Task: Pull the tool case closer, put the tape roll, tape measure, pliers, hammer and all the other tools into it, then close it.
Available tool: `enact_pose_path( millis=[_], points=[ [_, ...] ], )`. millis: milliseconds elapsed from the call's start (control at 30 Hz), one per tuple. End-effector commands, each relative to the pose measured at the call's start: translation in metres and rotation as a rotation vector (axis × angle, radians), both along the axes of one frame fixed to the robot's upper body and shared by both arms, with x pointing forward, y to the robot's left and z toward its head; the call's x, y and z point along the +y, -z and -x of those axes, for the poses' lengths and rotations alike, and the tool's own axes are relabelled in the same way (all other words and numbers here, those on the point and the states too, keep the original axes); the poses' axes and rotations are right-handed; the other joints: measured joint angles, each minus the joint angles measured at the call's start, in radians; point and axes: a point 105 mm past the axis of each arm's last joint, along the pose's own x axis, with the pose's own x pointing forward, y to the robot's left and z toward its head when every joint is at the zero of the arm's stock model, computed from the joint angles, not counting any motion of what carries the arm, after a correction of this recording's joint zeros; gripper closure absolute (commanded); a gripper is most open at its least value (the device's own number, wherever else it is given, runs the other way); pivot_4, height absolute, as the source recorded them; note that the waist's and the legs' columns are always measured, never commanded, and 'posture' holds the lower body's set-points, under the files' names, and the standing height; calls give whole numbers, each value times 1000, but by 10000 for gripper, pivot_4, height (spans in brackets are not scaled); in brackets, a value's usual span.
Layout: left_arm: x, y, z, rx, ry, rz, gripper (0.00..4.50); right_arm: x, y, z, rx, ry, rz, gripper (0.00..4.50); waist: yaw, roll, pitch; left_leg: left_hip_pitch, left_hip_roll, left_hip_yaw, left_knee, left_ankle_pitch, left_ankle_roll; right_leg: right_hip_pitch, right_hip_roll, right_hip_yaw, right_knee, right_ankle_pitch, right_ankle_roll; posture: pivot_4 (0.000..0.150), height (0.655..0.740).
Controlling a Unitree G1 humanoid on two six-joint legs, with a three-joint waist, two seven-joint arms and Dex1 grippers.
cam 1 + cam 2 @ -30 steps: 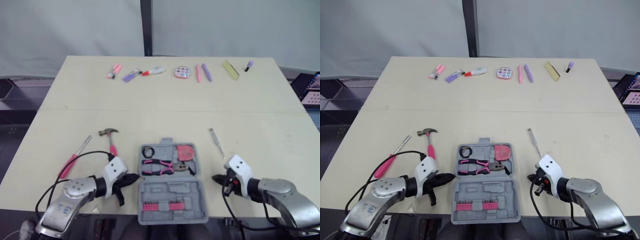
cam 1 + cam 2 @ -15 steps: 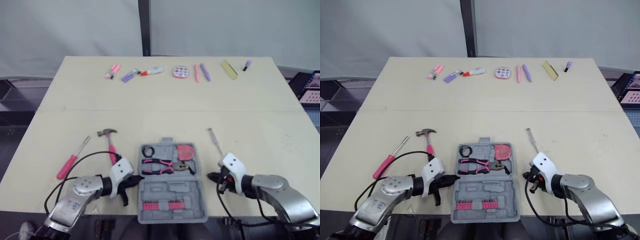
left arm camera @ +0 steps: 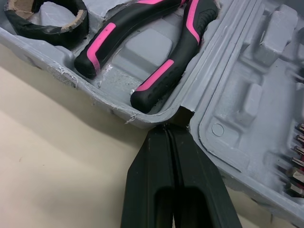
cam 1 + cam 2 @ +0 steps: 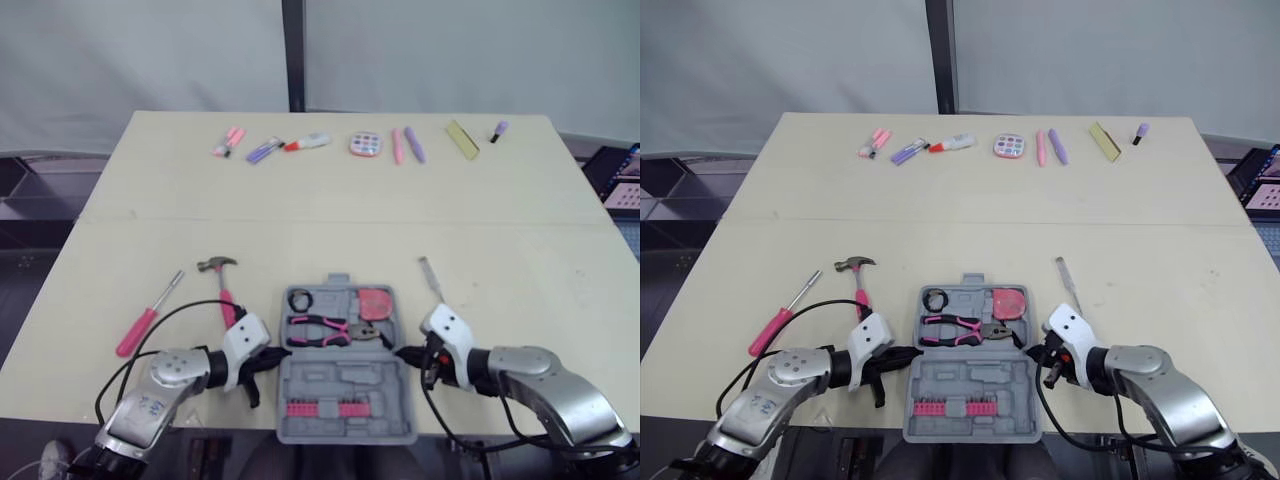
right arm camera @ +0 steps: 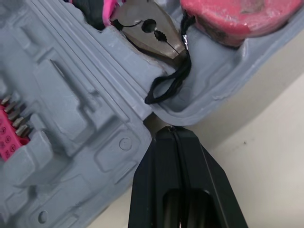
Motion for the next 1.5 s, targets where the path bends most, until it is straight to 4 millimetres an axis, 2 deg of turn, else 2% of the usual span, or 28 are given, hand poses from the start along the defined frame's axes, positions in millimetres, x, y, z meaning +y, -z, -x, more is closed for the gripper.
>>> enact_pose_path(
  millis=[33, 333, 667, 933, 1500],
  points=[
    [-7, -3, 0, -21, 26, 16, 44374, 10, -5, 1, -22, -33, -21, 44708, -1, 0, 0, 0, 0, 0, 0, 0, 0, 0, 0, 0, 0, 0, 0, 1500, 7134],
    [-12, -4, -17, -48, 26, 24, 44374, 7, -2, -5, -34, 2, -4, 44708, 6, 0, 0, 0, -1, 0, 1, 0, 0, 0, 0, 0, 1, 0, 0, 1500, 7134],
    [-12, -5, -21, -53, 17, 31, 44374, 7, -3, -10, -46, 20, 1, 44708, 4, 0, 0, 0, -1, 0, 1, 0, 0, 0, 0, 0, 2, 0, 0, 1500, 7134],
    [-12, -11, -33, -71, -9, 43, 44374, 7, -5, -16, -59, 30, 3, 44708, 2, 0, 0, 0, -1, 0, 1, 0, 0, -2, 0, 0, 4, 0, 0, 1500, 7134],
    [-9, -13, -39, -86, -32, 36, 44374, 13, -8, -27, -83, 39, -9, 44708, -3, 0, 0, 0, -1, 0, 1, 0, 0, -4, 0, 0, 7, 0, 0, 1500, 7134]
  ],
)
